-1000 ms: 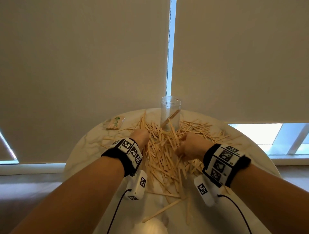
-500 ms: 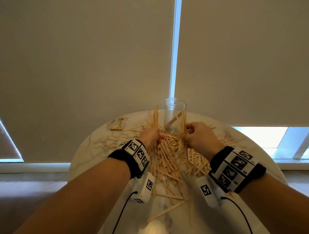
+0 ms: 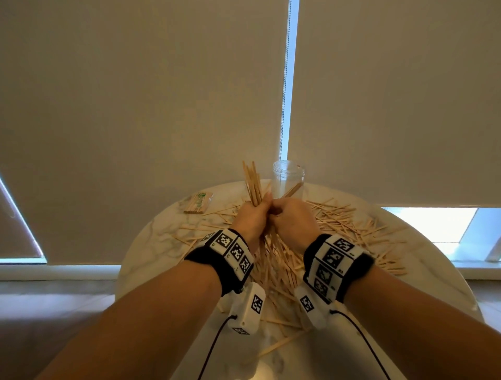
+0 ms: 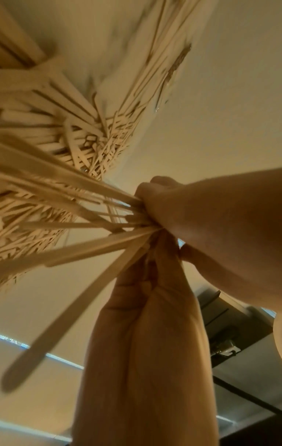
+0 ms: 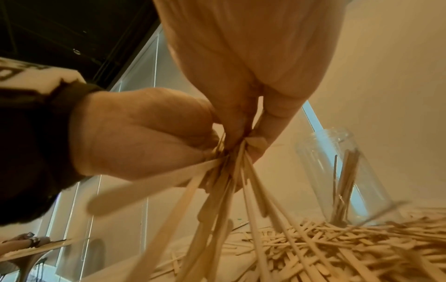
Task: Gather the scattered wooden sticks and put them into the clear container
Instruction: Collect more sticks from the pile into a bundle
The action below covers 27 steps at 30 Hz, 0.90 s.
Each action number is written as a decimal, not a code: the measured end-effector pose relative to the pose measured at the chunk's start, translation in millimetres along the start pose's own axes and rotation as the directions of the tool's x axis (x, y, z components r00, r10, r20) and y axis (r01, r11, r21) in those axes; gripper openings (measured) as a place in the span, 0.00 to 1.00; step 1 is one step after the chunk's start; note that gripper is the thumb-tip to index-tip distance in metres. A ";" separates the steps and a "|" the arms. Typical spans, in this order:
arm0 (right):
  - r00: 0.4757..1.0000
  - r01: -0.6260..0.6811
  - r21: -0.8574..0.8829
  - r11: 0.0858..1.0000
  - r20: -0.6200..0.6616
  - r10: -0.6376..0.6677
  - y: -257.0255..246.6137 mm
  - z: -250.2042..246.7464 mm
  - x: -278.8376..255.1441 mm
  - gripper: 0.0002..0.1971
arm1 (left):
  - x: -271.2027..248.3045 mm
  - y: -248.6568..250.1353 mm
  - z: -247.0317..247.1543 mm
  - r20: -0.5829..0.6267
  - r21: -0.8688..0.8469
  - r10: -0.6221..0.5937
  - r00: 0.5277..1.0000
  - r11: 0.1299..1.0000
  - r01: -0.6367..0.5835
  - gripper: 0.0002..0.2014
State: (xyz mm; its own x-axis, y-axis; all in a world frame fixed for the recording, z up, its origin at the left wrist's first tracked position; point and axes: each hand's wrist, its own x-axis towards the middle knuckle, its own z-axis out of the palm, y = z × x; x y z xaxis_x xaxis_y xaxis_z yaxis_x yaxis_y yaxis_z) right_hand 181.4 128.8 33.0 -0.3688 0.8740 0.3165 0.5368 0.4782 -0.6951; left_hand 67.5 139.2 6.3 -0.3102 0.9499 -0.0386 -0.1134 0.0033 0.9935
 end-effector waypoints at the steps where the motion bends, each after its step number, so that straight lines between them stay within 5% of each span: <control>1: 0.999 0.013 0.004 1.000 0.048 -0.013 -1.0 -1.0 -1.6 0.14 | 3.0 -1.5 -3.4 -0.053 0.034 0.010 0.999 0.999 -0.008 0.19; 5: 0.988 0.040 0.008 0.999 0.147 -0.041 -1.0 2.5 -9.2 0.18 | 9.2 -0.7 -14.1 -0.196 0.055 0.063 0.979 0.997 -0.053 0.13; 7: 0.991 -0.008 -0.025 1.000 0.137 0.011 3.8 4.5 -13.1 0.27 | 12.2 4.4 -17.7 -0.253 -0.022 0.085 0.964 0.995 -0.094 0.09; 10: 0.951 -0.079 -0.157 0.984 0.284 0.121 12.0 6.2 -17.0 0.42 | 15.1 13.5 -18.8 -0.279 -0.184 0.089 0.956 0.972 -0.144 0.09; 14: 0.962 -0.056 -0.271 0.961 0.242 0.124 17.5 8.3 -14.7 0.19 | 9.1 16.1 -10.2 -0.177 -0.296 0.117 0.977 0.941 -0.166 0.06; 18: 0.986 -0.113 -0.067 0.991 0.113 0.120 21.0 11.1 -15.7 0.30 | 5.3 19.4 -6.1 -0.194 -0.293 0.188 0.963 0.926 -0.239 0.04; 20: 0.987 -0.073 -0.103 0.992 0.133 0.087 21.4 11.7 -15.9 0.36 | 6.0 21.6 -6.3 -0.209 -0.299 0.201 0.957 0.919 -0.258 0.04; 23: 0.966 -0.017 -0.330 0.944 0.239 0.101 17.6 11.1 -14.5 0.14 | 3.2 23.7 -1.7 -0.220 -0.290 0.235 0.947 0.911 -0.294 0.05; 27: 0.964 0.044 -0.384 0.922 0.258 0.062 16.7 18.4 -13.7 0.16 | -0.9 21.6 7.2 -0.201 -0.303 0.231 0.952 0.910 -0.284 0.04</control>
State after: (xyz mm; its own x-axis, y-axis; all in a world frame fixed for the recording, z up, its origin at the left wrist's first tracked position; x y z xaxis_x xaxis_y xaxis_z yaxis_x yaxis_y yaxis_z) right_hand 181.4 123.3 5.3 -0.5180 0.8500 0.0960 0.7703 0.5124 -0.3796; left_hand 72.2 140.7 28.6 -0.5112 0.8423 0.1711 -0.3005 -0.3617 0.8826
